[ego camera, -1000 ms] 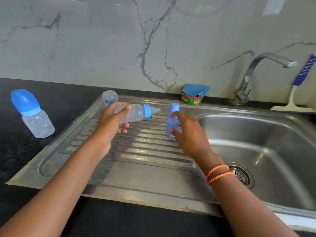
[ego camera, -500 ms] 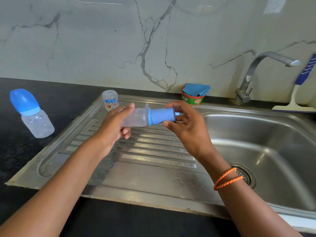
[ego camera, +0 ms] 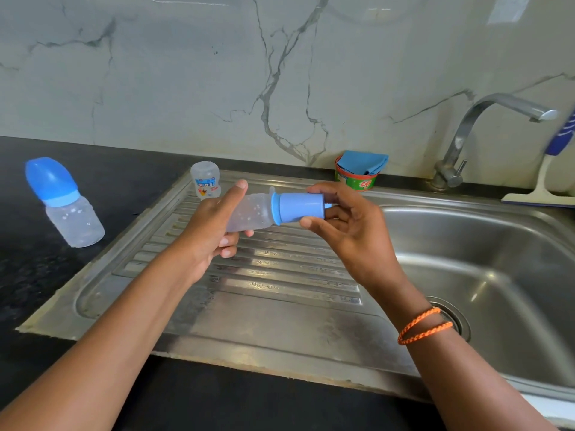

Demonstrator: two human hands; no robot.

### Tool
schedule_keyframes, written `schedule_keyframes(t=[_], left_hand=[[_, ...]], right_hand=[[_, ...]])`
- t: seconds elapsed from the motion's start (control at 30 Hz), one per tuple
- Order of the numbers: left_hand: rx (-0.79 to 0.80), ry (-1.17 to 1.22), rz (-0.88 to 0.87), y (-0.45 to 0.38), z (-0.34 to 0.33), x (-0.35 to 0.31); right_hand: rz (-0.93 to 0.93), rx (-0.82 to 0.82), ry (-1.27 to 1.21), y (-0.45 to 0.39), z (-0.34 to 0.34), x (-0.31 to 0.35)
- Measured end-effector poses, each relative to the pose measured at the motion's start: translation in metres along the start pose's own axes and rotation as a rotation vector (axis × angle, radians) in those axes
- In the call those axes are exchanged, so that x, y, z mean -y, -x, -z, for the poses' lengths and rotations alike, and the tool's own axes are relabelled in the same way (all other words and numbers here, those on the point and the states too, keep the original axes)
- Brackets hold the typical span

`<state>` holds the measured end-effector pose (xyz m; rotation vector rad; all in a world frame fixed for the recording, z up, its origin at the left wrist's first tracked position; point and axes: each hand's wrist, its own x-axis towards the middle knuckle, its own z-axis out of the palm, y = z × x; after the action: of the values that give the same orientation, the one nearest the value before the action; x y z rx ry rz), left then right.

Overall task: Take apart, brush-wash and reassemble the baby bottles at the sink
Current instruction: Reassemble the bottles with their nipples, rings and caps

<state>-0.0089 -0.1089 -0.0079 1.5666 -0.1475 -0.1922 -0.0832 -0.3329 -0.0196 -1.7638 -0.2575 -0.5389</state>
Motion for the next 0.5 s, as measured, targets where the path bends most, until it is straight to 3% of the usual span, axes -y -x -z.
schedule_keyframes(t=[0.23, 0.4, 0.5], left_hand=[[-0.054, -0.056, -0.183, -0.0037, -0.0008, 0.0035], [0.151, -0.052, -0.304, -0.0001, -0.0002, 0.0038], [0.261, -0.078, -0.322, -0.0003, 0.001, 0.0052]], right_hand=[[-0.097, 0.01, 0.157, 0.0013, -0.006, -0.0033], [-0.309, -0.105, -0.007, -0.0022, -0.0072, -0.0057], [-0.324, -0.155, -0.023, -0.0032, -0.0037, -0.0064]])
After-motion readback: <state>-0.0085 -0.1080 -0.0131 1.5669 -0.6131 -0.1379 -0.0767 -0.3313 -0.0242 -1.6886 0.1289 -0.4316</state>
